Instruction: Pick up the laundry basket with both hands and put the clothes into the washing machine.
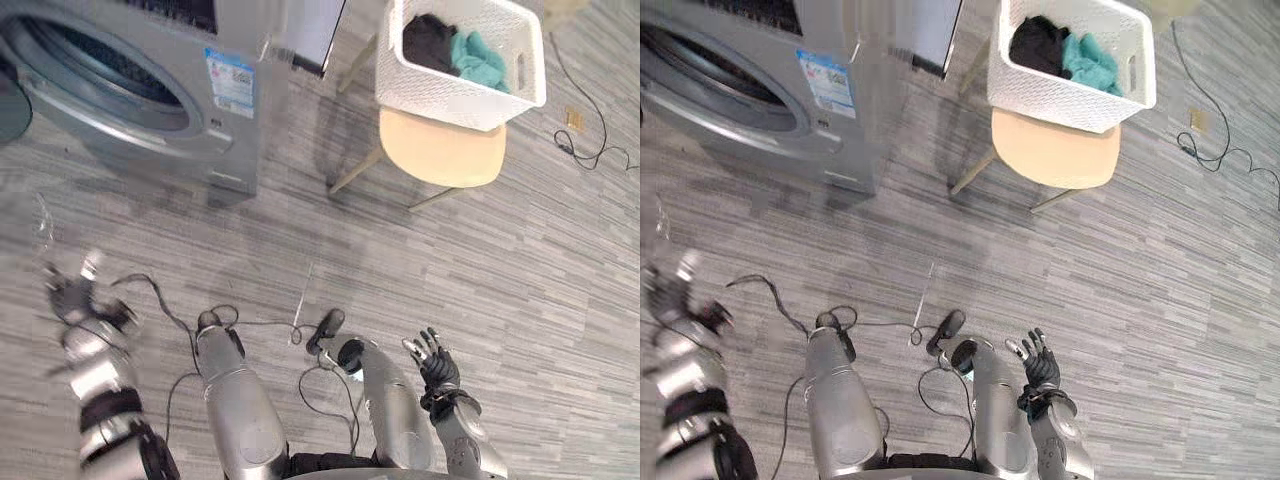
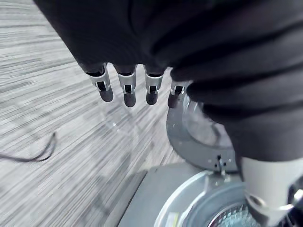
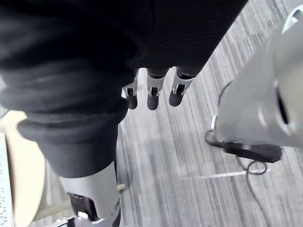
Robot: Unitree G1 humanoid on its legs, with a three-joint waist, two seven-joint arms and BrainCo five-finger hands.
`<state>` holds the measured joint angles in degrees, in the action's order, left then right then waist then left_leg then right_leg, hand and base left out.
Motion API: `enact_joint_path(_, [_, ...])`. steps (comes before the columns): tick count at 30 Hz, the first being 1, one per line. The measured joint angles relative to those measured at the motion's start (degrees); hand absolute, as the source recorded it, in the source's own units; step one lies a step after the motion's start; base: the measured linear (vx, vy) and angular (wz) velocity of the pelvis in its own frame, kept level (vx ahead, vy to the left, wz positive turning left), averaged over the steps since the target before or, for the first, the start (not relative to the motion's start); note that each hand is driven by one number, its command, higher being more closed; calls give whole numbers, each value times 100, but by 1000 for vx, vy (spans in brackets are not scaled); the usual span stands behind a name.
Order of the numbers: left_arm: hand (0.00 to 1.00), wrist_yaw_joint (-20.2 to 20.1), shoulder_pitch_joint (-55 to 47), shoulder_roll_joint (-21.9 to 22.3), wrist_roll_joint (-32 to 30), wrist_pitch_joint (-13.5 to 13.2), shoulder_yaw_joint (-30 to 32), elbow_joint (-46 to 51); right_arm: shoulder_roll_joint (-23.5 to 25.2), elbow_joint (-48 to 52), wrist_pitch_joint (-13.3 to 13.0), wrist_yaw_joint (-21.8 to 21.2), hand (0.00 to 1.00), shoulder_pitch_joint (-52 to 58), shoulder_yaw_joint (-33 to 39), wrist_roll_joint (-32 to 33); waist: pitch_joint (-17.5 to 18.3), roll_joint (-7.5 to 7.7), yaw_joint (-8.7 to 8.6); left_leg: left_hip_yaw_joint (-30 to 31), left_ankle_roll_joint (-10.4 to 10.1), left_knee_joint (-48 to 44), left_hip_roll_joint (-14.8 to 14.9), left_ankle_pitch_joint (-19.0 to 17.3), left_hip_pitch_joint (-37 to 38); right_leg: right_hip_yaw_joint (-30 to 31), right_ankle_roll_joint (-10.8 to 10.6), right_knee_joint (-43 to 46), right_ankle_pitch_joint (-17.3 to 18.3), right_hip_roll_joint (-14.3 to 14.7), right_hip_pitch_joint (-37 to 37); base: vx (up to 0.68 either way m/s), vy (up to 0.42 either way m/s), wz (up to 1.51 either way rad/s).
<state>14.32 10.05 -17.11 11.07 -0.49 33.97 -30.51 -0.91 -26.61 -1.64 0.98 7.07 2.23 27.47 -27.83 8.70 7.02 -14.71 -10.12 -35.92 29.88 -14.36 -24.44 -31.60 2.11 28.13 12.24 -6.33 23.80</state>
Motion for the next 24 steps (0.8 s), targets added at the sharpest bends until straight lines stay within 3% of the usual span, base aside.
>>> enact_joint_path(2, [0,-124,-542,464,122,-19,-335,-203,-131,-722,87,2,0,-254,19,-272,342,-136,6,-299,5,605,15,154,352,-447,-64,-145,46,-130,-210,82,-95,-67])
enact_joint_path(3, [0,-191,-927,834,197,-33,-607,-427,-283,-1065,170,13,0,-327,51,-452,556,-160,-15,-677,-139,851,-146,261,837,-551,-161,166,190,-562,-384,157,-115,-76])
enact_joint_path(5, [0,-220,-1169,1097,262,-62,-867,-778,-386,-1322,214,33,0,-523,151,-606,722,-410,-61,-790,-142,1069,-161,317,1150,-436,-165,145,220,-455,-446,141,-127,-66])
enact_joint_path(6, [0,-299,-1303,1322,443,-80,-1001,-1120,-495,-1363,227,151,0,-663,153,-792,893,-582,-213,-953,-219,1325,-153,575,1458,-293,-138,158,206,-353,-446,142,-137,-65])
enact_joint_path(8, [0,-309,-1470,1454,524,-104,-1076,-1338,-503,-1278,226,210,0,-846,107,-827,997,-621,-244,-1244,-235,1359,-69,947,1816,-85,-108,181,336,-228,-478,152,-174,-108])
enact_joint_path(10, [0,-326,-1663,1548,654,-122,-1145,-1518,-513,-950,223,338,0,-1082,-66,-1015,1089,-674,-326,-1274,194,799,256,1249,1986,202,51,125,499,119,-665,202,-266,-112])
enact_joint_path(11, [0,-328,-1675,1558,721,-138,-1171,-1630,-523,-768,219,424,0,-1139,-122,-1109,1097,-696,-304,-1102,661,286,474,1570,1884,331,128,-37,502,338,-857,190,-272,-83])
enact_joint_path(12, [0,-386,-1717,1575,905,-178,-1167,-1729,-546,-605,214,524,0,-1289,-186,-1274,1110,-692,-248,-774,1506,-569,706,1986,1554,555,259,-342,427,630,-1143,180,-284,-89])
enact_joint_path(13, [0,-432,-1745,1557,939,-237,-1173,-1731,-577,-531,202,590,0,-1401,-231,-1363,1113,-696,-221,-553,1672,-1014,685,1829,1393,684,296,-474,406,744,-1277,189,-273,-105])
enact_joint_path(14, [0,-445,-1763,1493,952,-261,-1259,-1804,-653,-396,199,733,0,-1692,-315,-1484,1114,-695,-148,17,1457,-1641,285,1354,1097,894,371,-699,356,863,-1502,244,-250,-114])
enact_joint_path(15, [0,-443,-1805,1455,964,-256,-1434,-2015,-716,-332,155,888,0,-2188,-396,-1655,1113,-693,-110,485,1021,-1905,-416,848,853,1113,431,-955,318,965,-1792,252,-211,-109])
enact_joint_path(16, [0,-442,-1811,1458,968,-249,-1481,-2121,-727,-310,132,923,0,-2356,-398,-1705,1120,-707,-91,529,973,-1883,-653,706,783,1190,454,-1052,303,1022,-1901,267,-148,-96])
enact_joint_path(18, [0,-452,-1812,1476,980,-211,-1631,-2405,-731,32,26,1068,0,-2749,-413,-1876,1140,-767,64,312,946,-1571,-1292,324,553,1278,470,-1369,292,1204,-2273,257,-77,-57])
enact_joint_path(19, [0,-463,-1814,1496,979,-189,-1630,-2446,-726,135,5,1126,0,-2877,-449,-1921,1145,-780,82,257,924,-1406,-1488,236,477,1315,473,-1472,291,1258,-2366,225,-43,-40])
enact_joint_path(21, [0,-549,-1776,1531,979,-159,-1613,-2475,-630,257,-79,1310,0,-3513,-566,-2110,1156,-768,211,52,908,-525,-2216,121,279,1444,512,-1634,241,1355,-2568,320,-29,-44])
enact_joint_path(22, [0,-553,-1767,1532,978,-153,-1613,-2492,-581,269,-107,1357,0,-3646,-632,-2140,1159,-774,222,18,916,-314,-2349,120,267,1471,511,-1634,241,1378,-2628,346,-29,-36])
enact_joint_path(23, [0,-554,-1738,1536,975,-147,-1610,-2574,-481,270,-166,1409,0,-3788,-752,-2165,1207,-784,275,26,989,-9,-2505,111,274,1566,461,-1645,269,1416,-2710,323,-19,-44])
enact_joint_path(24, [0,-554,-1682,1529,973,-128,-1577,-2674,-325,269,-212,1452,0,-3885,-893,-2252,1249,-736,386,-24,1314,298,-2538,-34,563,1707,371,-1521,316,1423,-2771,558,-37,-45])
